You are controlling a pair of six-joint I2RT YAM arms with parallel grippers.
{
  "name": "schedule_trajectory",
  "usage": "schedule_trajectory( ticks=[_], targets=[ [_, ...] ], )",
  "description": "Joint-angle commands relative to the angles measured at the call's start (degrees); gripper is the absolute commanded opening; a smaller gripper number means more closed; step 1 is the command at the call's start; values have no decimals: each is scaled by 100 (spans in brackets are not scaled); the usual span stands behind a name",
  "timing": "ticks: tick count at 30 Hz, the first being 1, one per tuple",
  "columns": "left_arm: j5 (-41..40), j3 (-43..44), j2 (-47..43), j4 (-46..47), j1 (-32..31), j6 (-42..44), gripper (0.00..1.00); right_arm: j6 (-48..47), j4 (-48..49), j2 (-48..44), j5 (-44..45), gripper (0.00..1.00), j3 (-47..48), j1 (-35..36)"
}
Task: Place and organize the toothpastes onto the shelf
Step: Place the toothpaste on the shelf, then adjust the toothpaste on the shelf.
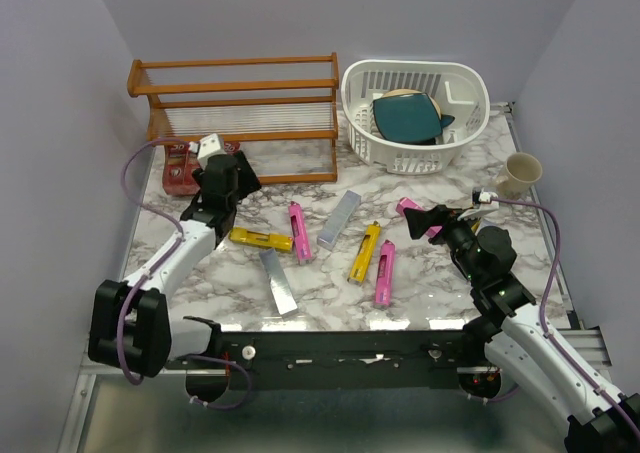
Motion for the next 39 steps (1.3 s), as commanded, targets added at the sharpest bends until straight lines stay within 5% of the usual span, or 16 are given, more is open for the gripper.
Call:
schedule_trajectory(
  ticks=[1, 8, 15, 26, 33, 39],
  targets=[
    [-1027, 913, 610, -1402, -961, 2065, 83, 9, 153, -59, -64, 99, -103, -10],
    [-2485, 1820, 1991, -2037, -1788, 4271, 70, 9, 153, -23, -64, 99, -94, -10],
    [-2803, 2058, 2694, -1379, -1894, 5687, 31, 9, 162, 64, -108, 99, -76, -10],
    [-3365, 2190, 3960, 528, -1894, 7761, 2, 9, 136, 117, -135, 99, -41, -10],
    [-3234, 1997, 4453, 1996, -1833, 9221, 2, 1, 144, 179, -135, 98, -33, -10],
    [-3128, 2154, 4787, 2306, -1560, 9776, 1, -8, 153, 258, -126, 98, -24, -19]
  ],
)
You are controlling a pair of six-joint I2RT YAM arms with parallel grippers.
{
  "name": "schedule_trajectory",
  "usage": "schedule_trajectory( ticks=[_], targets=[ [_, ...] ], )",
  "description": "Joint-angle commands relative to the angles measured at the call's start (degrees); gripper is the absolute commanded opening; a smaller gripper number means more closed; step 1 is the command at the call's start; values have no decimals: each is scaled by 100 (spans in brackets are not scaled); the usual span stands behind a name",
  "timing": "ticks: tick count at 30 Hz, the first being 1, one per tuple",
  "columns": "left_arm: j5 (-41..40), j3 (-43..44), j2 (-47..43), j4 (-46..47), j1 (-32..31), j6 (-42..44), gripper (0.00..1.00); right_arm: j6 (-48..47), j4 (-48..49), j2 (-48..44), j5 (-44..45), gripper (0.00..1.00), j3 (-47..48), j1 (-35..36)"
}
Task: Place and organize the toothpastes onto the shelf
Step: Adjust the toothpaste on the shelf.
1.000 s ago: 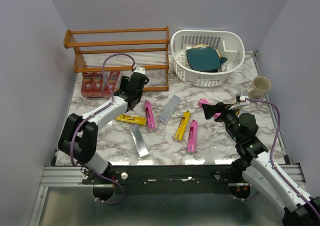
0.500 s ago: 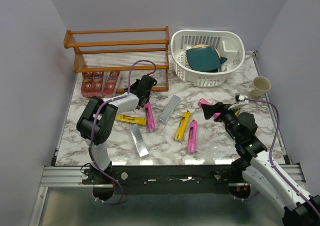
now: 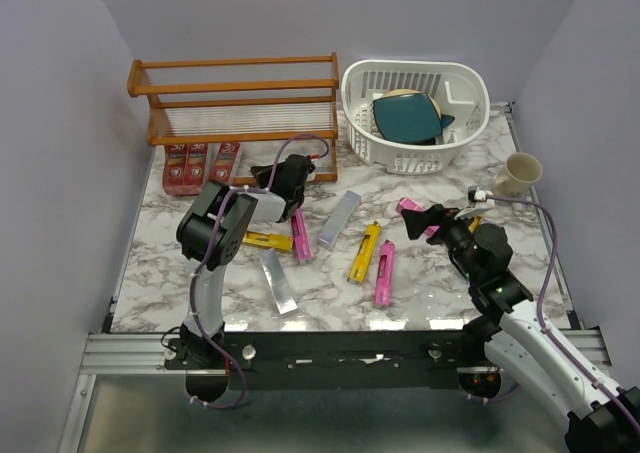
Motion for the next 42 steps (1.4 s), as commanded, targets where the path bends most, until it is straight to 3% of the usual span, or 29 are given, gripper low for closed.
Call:
schedule_trajectory(
  ticks=[1, 20, 30, 42],
  targets=[
    [80, 159, 264, 503, 245, 624, 1, -8, 114, 68, -41, 98, -24, -10],
    [-675, 889, 933, 282, 817, 501, 2, 1, 175, 288, -85, 98, -6, -10],
    [-833, 880, 942, 352, 949, 518, 2, -8, 193, 340, -102, 98, -6, -10],
    [-684, 687, 415, 292, 694, 150, 11, 9, 211, 358, -129, 98, -6, -10]
  ],
)
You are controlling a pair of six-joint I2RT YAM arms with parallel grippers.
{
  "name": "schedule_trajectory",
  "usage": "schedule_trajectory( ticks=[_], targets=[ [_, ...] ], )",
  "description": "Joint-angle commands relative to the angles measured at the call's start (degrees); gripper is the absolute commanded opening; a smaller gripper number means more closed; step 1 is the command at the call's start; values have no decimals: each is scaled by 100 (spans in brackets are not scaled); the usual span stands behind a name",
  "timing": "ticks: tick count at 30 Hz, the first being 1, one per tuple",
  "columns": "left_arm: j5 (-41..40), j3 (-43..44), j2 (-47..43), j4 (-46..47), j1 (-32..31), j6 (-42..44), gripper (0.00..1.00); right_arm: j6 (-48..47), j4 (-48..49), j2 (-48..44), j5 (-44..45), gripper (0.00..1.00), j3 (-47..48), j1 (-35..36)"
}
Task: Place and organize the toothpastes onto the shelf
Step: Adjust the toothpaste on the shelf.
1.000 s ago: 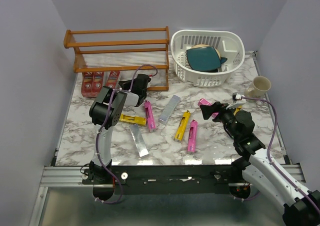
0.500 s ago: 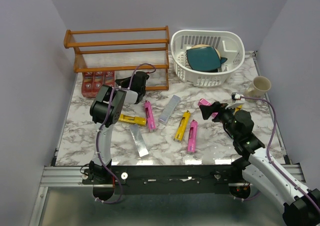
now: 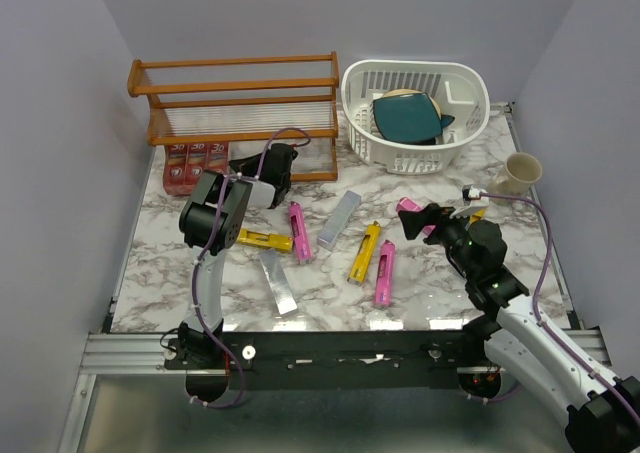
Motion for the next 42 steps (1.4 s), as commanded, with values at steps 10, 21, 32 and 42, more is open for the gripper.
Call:
schedule_trajectory(
  ticks=[10, 21, 32, 42],
  targets=[
    [-102, -479, -1046, -764, -514, -1226, 14, 18, 121, -29, -87, 98, -6, -10],
    [64, -1323, -1784, -2275, -611, -2132, 14, 27, 130, -12, -87, 98, -6, -10],
    [276, -1307, -1654, -2892, -612, -2572, 14, 36, 147, -3, -113, 98, -15, -10],
    [118, -1175, -1425, -2909, -471, -2590, 14, 27, 147, 24, -122, 98, -15, -19]
  ],
)
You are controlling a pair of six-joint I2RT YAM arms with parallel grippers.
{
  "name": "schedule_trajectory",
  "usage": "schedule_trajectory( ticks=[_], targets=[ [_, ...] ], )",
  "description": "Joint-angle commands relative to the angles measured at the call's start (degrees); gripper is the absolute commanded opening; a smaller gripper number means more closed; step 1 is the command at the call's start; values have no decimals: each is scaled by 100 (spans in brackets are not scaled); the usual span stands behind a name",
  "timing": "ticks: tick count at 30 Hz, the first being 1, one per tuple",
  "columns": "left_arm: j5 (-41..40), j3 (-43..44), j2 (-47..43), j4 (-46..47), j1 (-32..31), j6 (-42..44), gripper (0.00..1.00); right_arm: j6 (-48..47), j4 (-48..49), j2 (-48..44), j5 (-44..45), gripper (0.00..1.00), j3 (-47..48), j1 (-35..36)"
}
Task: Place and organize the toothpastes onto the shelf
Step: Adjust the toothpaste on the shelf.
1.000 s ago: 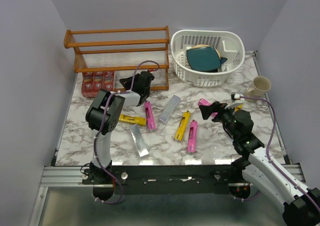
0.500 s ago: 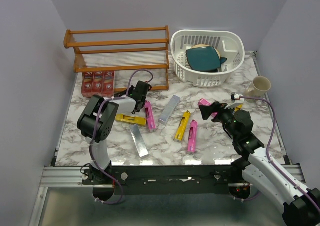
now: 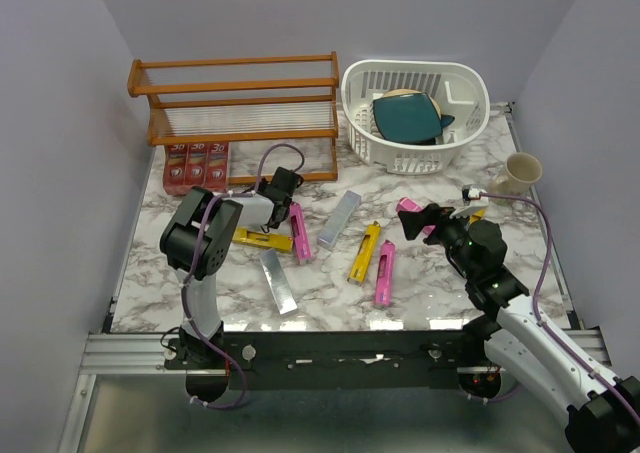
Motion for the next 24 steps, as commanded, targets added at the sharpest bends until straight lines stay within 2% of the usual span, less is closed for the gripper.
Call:
schedule_trajectory(
  ticks=[1, 24],
  targets=[
    [-103, 128, 70, -28, 91, -98, 14, 25, 145, 28, -83, 98, -6, -10],
    [-350, 357, 264, 235, 372, -10, 14, 25, 145, 63, -74, 98, 3, -10]
  ],
)
